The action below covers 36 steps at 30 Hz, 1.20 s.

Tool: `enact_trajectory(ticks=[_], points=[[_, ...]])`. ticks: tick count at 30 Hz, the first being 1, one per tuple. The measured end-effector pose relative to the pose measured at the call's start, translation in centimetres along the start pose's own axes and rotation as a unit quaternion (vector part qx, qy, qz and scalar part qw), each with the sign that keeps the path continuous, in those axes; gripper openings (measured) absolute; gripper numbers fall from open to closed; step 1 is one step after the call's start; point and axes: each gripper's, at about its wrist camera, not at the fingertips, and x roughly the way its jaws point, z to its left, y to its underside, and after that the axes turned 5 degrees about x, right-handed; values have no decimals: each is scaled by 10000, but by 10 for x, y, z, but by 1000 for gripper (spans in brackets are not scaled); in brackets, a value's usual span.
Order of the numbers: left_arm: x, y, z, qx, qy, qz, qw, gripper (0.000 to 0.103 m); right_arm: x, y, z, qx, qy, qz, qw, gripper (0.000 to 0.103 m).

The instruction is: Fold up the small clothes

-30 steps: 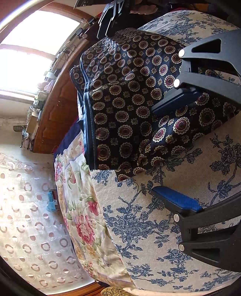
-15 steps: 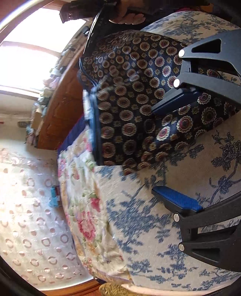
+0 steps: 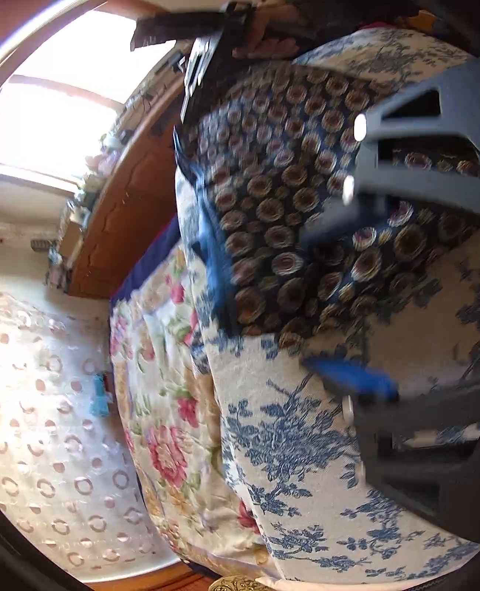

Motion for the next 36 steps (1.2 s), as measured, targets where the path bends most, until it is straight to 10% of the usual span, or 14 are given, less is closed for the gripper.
enact_trajectory(ticks=[7,10,13,20,30,34,36], points=[[6,-5,12,95,-512,-62,9986,22,-21,13,-2,241,-9,-144,9996,6],[4,-5,19,11,-526,-79,9986,23,-30,21,1,292,126,-199,9993,60],[-2,-5,25,-139,-449,-134,9988,32,-37,30,3,399,-8,-170,9991,73],[-12,-4,22,-208,-88,-321,9992,69,-17,51,0,539,-139,470,9973,73],[5,4,8,-153,174,48,9997,69,-1,54,-11,818,-487,682,9931,73],[6,5,0,-48,210,30,9998,66,-2,55,-5,641,-634,700,9935,50],[5,5,-2,-4,279,29,9996,46,-4,56,-3,551,-659,716,9937,37]])
